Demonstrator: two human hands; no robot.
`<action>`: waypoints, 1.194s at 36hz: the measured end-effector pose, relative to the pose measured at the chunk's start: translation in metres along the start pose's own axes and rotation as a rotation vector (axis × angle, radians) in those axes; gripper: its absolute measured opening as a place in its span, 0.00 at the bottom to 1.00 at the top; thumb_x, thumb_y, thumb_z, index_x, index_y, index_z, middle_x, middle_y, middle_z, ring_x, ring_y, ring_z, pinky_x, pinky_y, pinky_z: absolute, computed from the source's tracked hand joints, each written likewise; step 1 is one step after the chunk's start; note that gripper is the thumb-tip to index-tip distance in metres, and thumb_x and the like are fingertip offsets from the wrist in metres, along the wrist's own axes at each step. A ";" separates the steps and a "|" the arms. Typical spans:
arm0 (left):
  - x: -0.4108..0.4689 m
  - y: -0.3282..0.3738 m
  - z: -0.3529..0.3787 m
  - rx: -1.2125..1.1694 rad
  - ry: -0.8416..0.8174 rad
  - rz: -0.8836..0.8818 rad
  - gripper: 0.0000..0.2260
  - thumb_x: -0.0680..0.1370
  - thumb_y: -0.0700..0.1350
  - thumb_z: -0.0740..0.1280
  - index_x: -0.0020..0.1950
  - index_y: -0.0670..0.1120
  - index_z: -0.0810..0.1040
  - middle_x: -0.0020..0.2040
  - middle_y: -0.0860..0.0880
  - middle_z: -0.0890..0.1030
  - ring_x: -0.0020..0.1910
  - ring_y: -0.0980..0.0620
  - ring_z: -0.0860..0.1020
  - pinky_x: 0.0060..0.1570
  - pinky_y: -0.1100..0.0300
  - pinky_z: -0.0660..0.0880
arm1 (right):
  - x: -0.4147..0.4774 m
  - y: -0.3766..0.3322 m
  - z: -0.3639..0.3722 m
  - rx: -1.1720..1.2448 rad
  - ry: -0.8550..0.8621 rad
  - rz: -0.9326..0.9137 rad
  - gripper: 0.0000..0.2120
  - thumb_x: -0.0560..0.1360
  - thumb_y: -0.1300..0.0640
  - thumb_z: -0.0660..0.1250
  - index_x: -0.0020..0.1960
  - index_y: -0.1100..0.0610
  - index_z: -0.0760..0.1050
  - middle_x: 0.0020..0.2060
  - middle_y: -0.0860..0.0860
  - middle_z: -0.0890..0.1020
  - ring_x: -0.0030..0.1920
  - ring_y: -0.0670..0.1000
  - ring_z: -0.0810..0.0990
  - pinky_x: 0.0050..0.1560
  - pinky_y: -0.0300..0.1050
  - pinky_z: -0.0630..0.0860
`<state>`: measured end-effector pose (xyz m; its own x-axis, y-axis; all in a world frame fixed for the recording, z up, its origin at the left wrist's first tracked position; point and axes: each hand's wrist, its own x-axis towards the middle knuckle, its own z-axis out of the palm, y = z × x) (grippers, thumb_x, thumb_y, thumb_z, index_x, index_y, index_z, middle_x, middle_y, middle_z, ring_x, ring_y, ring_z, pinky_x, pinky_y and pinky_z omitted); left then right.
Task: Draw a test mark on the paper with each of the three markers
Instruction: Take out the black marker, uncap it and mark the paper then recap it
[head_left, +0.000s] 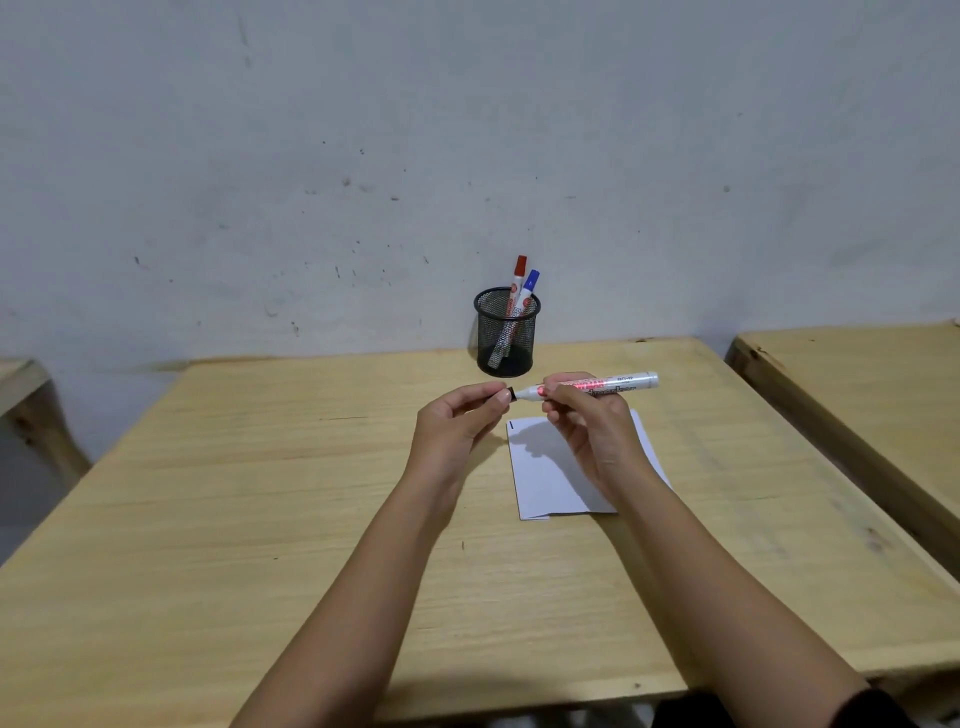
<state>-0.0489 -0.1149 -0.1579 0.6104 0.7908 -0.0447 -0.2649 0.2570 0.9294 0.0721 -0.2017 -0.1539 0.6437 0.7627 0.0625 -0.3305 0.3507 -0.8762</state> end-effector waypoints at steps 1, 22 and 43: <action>0.000 0.000 0.001 0.003 -0.011 0.001 0.06 0.71 0.37 0.72 0.46 0.44 0.83 0.45 0.48 0.84 0.47 0.54 0.82 0.53 0.65 0.76 | 0.000 0.000 0.000 -0.006 -0.013 0.003 0.04 0.73 0.69 0.65 0.41 0.63 0.77 0.30 0.51 0.80 0.31 0.46 0.77 0.34 0.33 0.75; -0.002 0.005 0.000 0.158 -0.040 0.080 0.05 0.70 0.40 0.74 0.45 0.46 0.84 0.44 0.47 0.85 0.47 0.51 0.82 0.57 0.58 0.76 | -0.001 0.003 0.003 -0.076 -0.065 -0.057 0.03 0.73 0.68 0.66 0.42 0.63 0.77 0.32 0.52 0.79 0.32 0.46 0.77 0.36 0.34 0.75; 0.032 0.053 -0.017 0.094 0.048 0.234 0.07 0.70 0.34 0.72 0.45 0.44 0.82 0.37 0.50 0.85 0.40 0.56 0.82 0.46 0.66 0.79 | 0.012 -0.021 -0.005 -0.526 -0.215 -0.088 0.08 0.68 0.71 0.72 0.43 0.60 0.82 0.32 0.51 0.83 0.33 0.45 0.80 0.34 0.34 0.75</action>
<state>-0.0557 -0.0669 -0.1163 0.5041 0.8487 0.1600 -0.3228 0.0133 0.9464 0.0906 -0.2025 -0.1373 0.4804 0.8554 0.1937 0.1414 0.1424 -0.9797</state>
